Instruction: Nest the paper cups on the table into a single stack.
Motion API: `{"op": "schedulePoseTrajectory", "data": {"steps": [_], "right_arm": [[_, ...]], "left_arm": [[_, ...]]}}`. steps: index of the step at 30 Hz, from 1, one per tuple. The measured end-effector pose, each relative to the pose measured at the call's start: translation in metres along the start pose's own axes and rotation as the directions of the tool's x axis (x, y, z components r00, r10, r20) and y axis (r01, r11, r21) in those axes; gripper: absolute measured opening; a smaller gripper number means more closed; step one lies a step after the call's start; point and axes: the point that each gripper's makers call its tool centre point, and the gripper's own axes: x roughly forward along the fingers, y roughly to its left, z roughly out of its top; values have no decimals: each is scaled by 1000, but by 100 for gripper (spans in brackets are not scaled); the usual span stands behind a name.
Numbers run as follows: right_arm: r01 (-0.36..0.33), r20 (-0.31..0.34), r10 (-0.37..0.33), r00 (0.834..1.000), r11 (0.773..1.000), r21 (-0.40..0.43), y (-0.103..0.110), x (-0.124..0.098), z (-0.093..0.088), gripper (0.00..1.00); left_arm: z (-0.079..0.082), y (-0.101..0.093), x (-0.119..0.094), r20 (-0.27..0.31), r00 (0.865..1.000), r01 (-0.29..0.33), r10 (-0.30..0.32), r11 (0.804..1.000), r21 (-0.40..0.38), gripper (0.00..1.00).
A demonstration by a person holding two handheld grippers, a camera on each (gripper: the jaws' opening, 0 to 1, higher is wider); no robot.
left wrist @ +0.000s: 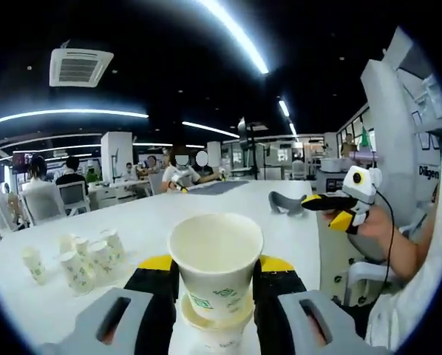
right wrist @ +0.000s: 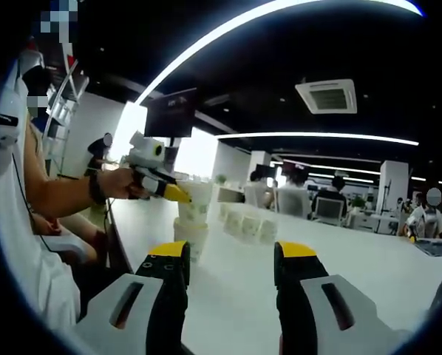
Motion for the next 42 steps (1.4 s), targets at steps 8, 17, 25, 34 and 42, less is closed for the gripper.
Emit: {"op": "schedulePoseTrajectory", "data": {"steps": [8,17,25,34,42], "right_arm": [[-3,-3,3,1000,1000,2,0,2,-1,48],[0,-5,0,1000,1000,-2,-1,1,0,48],[3,-3,-3,1000,1000,-3,-1,0,0,48],[-1,-3,1,1000,1000,-1,2,1,0,48],[-4,-1,4,1000,1000,3,4,2,-1,48]], "left_arm": [[-8,0,4,-2,1000,2,-2,1000,-8,44],[-16,-3,9,-15,1000,1,-1,1000,-14,45],[-28,0,10,-36,999,-12,11,999,-35,66],[-33,2,1,-20,999,-34,33,998,-54,70],[-27,1,-16,19,996,-91,92,993,-78,73]]}}
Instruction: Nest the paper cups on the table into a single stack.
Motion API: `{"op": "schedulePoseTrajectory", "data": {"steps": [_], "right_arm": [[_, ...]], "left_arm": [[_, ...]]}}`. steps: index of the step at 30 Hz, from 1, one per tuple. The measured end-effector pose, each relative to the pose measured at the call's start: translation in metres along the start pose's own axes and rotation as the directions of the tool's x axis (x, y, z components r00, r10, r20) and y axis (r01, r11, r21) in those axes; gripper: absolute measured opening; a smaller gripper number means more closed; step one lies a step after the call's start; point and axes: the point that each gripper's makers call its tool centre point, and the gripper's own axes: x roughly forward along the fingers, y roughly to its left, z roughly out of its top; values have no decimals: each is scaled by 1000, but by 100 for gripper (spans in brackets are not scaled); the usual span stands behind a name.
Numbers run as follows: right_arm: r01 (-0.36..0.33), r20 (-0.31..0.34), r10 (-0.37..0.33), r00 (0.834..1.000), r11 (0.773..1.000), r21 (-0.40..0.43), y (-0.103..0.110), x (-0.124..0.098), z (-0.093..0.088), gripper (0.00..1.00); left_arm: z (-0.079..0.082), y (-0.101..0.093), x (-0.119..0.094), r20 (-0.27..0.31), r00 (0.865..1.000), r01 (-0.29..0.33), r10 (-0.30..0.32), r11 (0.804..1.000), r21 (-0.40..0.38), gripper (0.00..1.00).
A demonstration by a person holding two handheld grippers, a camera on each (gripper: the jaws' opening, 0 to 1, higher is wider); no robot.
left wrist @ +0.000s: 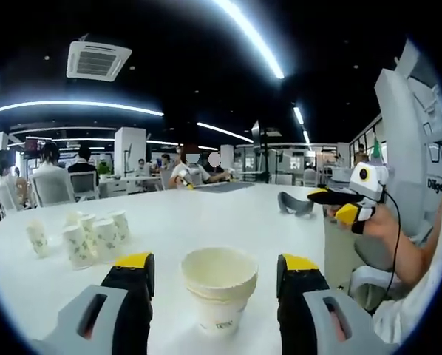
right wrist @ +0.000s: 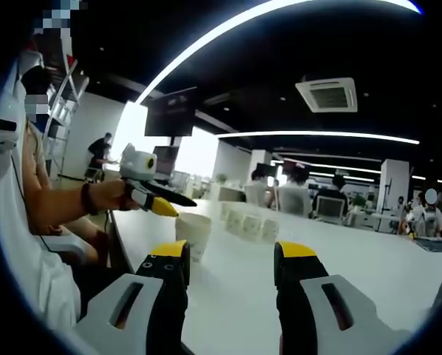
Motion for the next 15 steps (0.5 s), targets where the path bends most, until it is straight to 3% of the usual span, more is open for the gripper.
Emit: {"op": "schedulePoseTrajectory", "data": {"steps": [8,15], "right_arm": [[-21,21,21,1000,1000,21,7,7,0,49],[-33,26,31,999,998,51,13,15,-6,50]], "left_arm": [[-4,-7,-29,16,997,-80,79,996,44,72],[-7,-25,-66,64,992,-114,113,994,5,69]]}}
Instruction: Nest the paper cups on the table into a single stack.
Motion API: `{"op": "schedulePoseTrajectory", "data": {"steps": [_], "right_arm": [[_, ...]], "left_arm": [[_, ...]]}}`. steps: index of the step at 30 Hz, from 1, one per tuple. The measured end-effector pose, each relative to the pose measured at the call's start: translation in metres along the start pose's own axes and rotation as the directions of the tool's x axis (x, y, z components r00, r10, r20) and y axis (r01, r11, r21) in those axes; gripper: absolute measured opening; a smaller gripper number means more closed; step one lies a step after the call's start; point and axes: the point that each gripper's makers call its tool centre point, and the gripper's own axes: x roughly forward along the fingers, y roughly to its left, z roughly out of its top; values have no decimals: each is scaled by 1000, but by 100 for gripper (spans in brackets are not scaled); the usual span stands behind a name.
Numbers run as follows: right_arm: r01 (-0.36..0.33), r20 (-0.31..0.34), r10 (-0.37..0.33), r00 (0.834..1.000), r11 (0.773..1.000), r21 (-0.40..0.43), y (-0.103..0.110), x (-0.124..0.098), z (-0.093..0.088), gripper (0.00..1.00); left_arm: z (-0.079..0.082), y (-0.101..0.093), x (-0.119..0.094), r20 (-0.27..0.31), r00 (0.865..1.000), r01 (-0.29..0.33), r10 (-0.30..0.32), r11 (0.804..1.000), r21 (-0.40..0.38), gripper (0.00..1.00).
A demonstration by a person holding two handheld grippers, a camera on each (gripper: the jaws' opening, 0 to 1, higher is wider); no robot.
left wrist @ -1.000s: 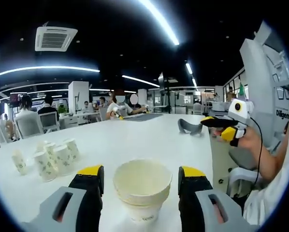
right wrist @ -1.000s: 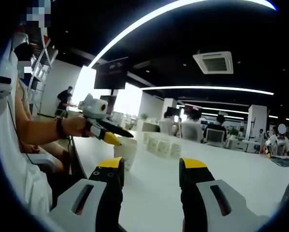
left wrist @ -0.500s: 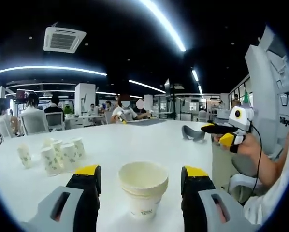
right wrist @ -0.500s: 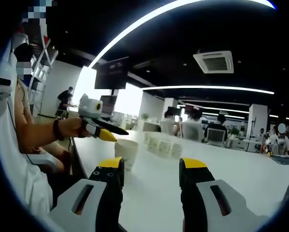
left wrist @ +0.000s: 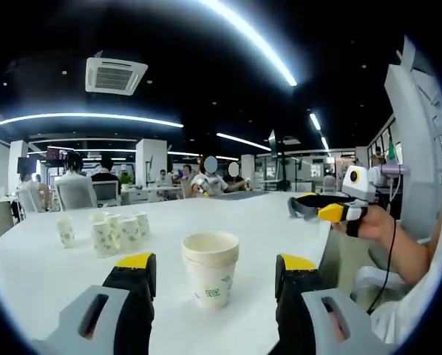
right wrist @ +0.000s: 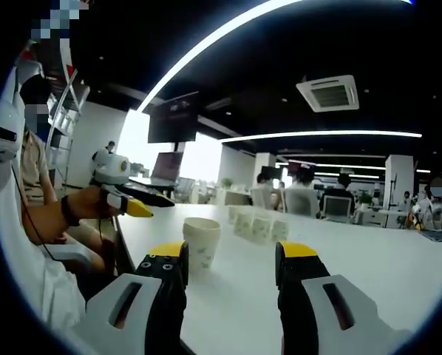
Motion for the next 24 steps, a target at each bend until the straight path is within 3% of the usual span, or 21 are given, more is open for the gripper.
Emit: {"op": "schedulePoseTrajectory", "data": {"steps": [9,13,18,21,24], "right_arm": [[10,4,-11,1000,999,34,4,6,-2,52],[16,0,-16,1000,999,45,-1,9,0,52],[9,-14,-9,1000,1000,25,-24,23,3,53],[-14,27,12,1000,997,74,-47,42,12,53],[-20,15,19,1000,994,103,-71,65,3,53]], "left_arm": [[13,-7,-19,34,999,1,-3,999,37,66],[8,-6,-17,21,1000,10,-11,999,37,66],[3,-7,-16,13,1000,19,-20,1000,17,65],[5,-4,-18,18,1000,13,-14,1000,14,64],[9,1,-20,26,1000,3,-3,1000,7,64]]}}
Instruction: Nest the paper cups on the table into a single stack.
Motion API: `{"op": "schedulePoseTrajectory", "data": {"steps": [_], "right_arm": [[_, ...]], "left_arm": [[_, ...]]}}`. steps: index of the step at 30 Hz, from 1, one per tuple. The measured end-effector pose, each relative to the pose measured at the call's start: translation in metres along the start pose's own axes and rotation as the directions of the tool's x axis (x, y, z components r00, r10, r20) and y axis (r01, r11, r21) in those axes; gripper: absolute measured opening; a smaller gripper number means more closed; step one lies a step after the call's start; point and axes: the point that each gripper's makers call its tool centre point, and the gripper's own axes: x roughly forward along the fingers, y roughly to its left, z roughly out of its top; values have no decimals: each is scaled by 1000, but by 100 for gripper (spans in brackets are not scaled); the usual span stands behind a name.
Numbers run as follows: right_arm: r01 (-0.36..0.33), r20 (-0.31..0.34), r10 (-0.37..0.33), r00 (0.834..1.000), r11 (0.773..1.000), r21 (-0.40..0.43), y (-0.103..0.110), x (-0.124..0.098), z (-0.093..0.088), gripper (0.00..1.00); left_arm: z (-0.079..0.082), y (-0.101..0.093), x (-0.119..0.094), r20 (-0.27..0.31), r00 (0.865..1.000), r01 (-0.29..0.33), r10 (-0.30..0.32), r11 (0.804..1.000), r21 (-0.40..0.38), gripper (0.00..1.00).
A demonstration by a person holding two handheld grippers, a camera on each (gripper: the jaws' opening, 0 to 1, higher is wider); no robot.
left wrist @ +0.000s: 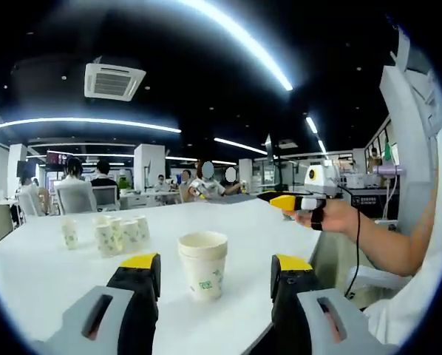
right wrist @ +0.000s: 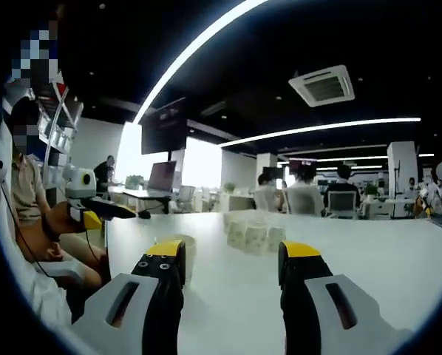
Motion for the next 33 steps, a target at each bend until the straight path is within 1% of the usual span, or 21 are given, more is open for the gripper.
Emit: {"op": "schedulePoseTrajectory", "data": {"steps": [3,6,9,11,12,16,18,19,22,27,33], "right_arm": [[-11,-6,11,1000,1000,8,-19,24,-8,54],[-25,-32,26,999,999,24,-31,48,-18,54],[-40,-51,44,998,997,63,-48,79,-32,54],[-37,-56,42,998,996,78,-57,93,-38,54],[-45,-61,51,997,995,84,-62,104,-43,54],[-54,-120,68,990,992,113,-81,139,-68,58],[-62,-151,79,985,992,114,-83,156,-79,58],[-63,-157,80,984,992,110,-84,162,-81,58],[-70,-187,92,978,990,120,-83,188,-91,58],[-101,-216,123,968,989,111,-71,223,-94,56],[-143,-276,149,949,989,43,-50,256,-95,55]], "left_arm": [[2,2,-1,5,1000,-6,6,1000,-5,64],[4,5,-3,2,1000,-18,18,1000,3,63],[4,5,-3,-3,1000,-21,21,1000,5,63],[4,5,-2,-9,1000,-21,22,1000,11,63],[5,4,-2,-11,1000,-22,22,1000,13,63],[8,7,-2,-7,1000,-27,27,1000,15,62],[7,8,-2,-9,1000,-27,27,1000,10,62],[6,9,-1,-12,1000,-27,27,1000,10,62],[4,10,0,-22,999,-28,28,1000,13,62],[3,14,0,-30,999,-32,33,999,18,61],[0,24,-4,-39,998,-46,47,999,21,60]]}}
